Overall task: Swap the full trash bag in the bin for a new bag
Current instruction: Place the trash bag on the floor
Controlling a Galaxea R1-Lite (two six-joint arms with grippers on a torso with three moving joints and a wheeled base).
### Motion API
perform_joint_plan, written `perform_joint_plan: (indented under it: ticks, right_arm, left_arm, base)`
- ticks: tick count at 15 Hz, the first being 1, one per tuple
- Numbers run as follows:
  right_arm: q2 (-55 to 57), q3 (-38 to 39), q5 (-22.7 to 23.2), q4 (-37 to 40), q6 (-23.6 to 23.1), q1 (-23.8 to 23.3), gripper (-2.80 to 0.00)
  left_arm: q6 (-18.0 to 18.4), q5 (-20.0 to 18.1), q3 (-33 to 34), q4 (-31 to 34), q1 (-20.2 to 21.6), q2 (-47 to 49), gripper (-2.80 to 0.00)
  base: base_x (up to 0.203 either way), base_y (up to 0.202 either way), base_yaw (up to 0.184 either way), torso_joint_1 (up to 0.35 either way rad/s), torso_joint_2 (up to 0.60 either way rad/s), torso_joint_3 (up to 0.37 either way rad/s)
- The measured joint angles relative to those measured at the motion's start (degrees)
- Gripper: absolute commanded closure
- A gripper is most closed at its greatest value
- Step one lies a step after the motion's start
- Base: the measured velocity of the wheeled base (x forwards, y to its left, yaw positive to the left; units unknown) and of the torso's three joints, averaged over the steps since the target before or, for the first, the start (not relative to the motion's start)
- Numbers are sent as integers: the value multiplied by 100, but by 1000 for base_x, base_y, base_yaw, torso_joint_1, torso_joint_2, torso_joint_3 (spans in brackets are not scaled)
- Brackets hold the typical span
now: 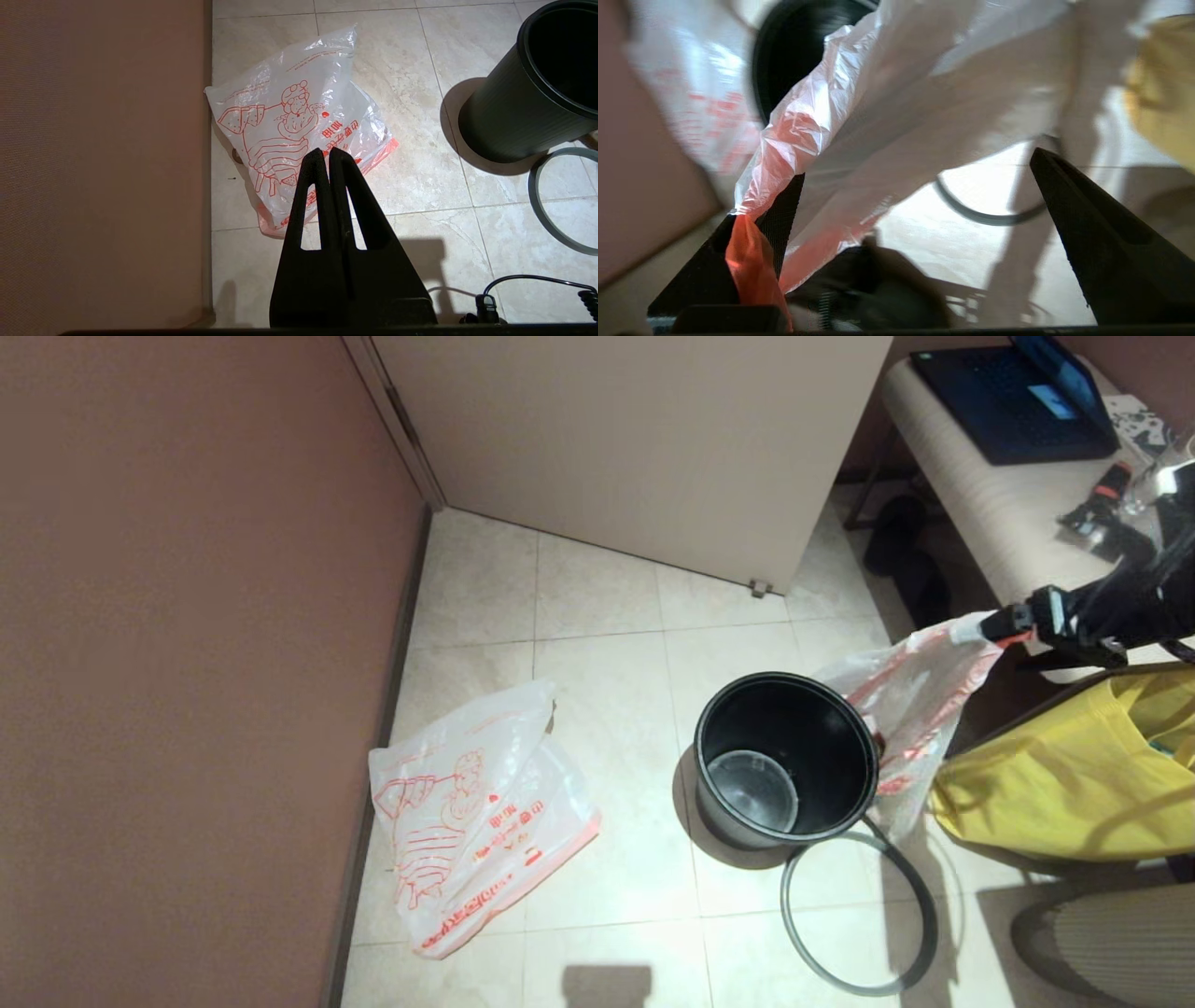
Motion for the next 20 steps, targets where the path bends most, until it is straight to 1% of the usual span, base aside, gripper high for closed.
perform_joint_plan:
  ticks: [1,3,5,6,7,9,11,12,13,14,15,16,18,19,20]
  right_arm:
    - [-57,0,394,11,144,-141,-280]
    - [-152,2,770,52,340,-273,-280]
    - [-235,17,1197,72,629,-301,-280]
    - [-259,54,1185,69,558,-301,-280]
    - [-274,77,1012,63,400,-293,-280]
    - [-315,75,519,61,82,-274,-280]
    - [-390,184,408,76,-95,-273,-280]
    - [-398,393,254,74,-321,-271,-280]
    - [-401,551,1,55,-633,-262,-280]
    - [-419,616,-144,9,-795,-256,-280]
    - [-471,584,-31,-70,-689,-256,-280]
    - [-536,481,317,-136,-353,-274,-280]
    - [-646,408,1450,-175,729,-372,-280]
    - [-643,522,1806,-171,1022,-387,-280]
    - [-589,667,1943,-171,1090,-375,-280]
  left_arm:
    - [1,-1,0,0,0,0,0]
    - [1,0,0,0,0,0,0]
    - [-2,-1,0,-2,-2,0,0]
    - [0,-1,0,-1,-2,0,0]
    - [0,0,0,0,0,0,0]
    - [0,0,0,-2,0,0,0]
    - [-2,-4,0,-2,0,0,0]
    - [0,0,0,0,0,0,0]
    - [0,0,0,-1,0,0,0]
    - [0,-1,0,0,0,0,0]
    - [0,0,0,-2,0,0,0]
    - [0,0,0,-2,0,0,0]
    - [0,-1,0,-2,0,0,0]
    - [0,-1,0,-2,0,0,0]
    - [0,0,0,-2,0,0,0]
  base:
    - [0,0,0,0,0,0]
    - [0,0,0,0,0,0]
    - [0,0,0,0,0,0]
    - [0,0,0,0,0,0]
    - [0,0,0,0,0,0]
    - [0,0,0,0,0,0]
    - [0,0,0,0,0,0]
    - [0,0,0,0,0,0]
    - [0,0,0,0,0,0]
    - [0,0,0,0,0,0]
    - [0,0,0,0,0,0]
    - [0,0,0,0,0,0]
    - [0,0,0,0,0,0]
    - [0,0,0,0,0,0]
    - [0,0,0,0,0,0]
